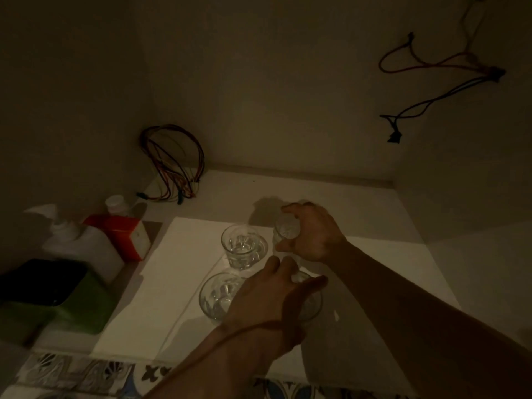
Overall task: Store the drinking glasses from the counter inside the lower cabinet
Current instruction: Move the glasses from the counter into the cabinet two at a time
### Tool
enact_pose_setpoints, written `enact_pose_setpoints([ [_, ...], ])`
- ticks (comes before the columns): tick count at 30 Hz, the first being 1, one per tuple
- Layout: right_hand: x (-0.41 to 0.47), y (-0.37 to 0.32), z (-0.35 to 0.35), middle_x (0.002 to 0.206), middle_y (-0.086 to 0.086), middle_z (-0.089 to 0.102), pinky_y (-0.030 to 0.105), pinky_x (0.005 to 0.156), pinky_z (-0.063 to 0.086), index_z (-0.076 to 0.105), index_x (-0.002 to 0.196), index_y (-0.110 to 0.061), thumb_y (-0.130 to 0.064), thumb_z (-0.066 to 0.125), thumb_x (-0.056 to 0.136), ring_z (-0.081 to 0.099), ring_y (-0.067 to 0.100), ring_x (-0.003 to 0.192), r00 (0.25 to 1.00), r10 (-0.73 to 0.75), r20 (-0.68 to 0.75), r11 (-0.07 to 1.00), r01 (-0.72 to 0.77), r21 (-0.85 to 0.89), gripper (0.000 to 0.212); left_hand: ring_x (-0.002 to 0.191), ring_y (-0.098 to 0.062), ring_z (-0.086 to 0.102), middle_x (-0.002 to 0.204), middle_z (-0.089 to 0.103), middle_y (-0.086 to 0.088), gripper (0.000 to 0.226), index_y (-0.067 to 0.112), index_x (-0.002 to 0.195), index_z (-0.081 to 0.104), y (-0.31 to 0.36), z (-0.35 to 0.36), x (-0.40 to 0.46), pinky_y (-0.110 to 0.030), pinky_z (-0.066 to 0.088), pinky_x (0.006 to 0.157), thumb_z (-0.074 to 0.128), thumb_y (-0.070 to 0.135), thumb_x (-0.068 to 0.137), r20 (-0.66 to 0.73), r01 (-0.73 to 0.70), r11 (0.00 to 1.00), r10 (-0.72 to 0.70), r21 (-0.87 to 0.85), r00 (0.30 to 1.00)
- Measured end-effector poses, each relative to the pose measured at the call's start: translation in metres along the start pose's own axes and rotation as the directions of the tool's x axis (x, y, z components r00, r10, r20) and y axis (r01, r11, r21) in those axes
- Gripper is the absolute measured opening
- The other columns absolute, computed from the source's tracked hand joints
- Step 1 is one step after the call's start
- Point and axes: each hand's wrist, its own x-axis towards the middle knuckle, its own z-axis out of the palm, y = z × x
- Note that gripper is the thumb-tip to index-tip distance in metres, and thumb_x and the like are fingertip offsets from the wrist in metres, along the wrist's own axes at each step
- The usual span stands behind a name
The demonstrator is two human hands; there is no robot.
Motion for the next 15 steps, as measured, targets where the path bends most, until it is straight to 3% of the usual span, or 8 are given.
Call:
enact_pose_setpoints([
  [10, 0.0006, 0.0043, 0.0076, 0.143, 0.005, 0.049, 0.031, 0.103, 0.04, 0.047, 0.145, -0.028, -0.046, 0.089, 0.068, 0.049, 0.024, 0.131, 1.0, 0.013, -0.023, 0.999, -0.013, 0.037, 0.09, 0.128, -0.02, 0.026, 0.145, 0.027, 0.003, 0.085, 0.052, 0.15, 0.019, -0.0036, 0.0059, 0.0012, -0.032, 0.041, 0.093, 0.07, 0.042, 0.082, -0.007, -0.021, 1.0, 0.021, 0.021, 1.0],
  [15, -0.0045, 0.0035, 0.0082, 0.152, 0.005, 0.042, 0.035, 0.109, 0.038, 0.035, 0.152, -0.029, -0.059, 0.078, 0.075, 0.042, 0.024, 0.139, 1.0, 0.008, 0.001, 0.998, -0.008, 0.056, 0.093, 0.132, -0.022, 0.024, 0.149, 0.024, 0.001, 0.085, 0.051, 0.151, 0.016, -0.0018, 0.0045, -0.0007, -0.034, 0.04, 0.095, 0.069, 0.041, 0.084, 0.016, -0.015, 0.999, 0.014, 0.038, 1.0],
])
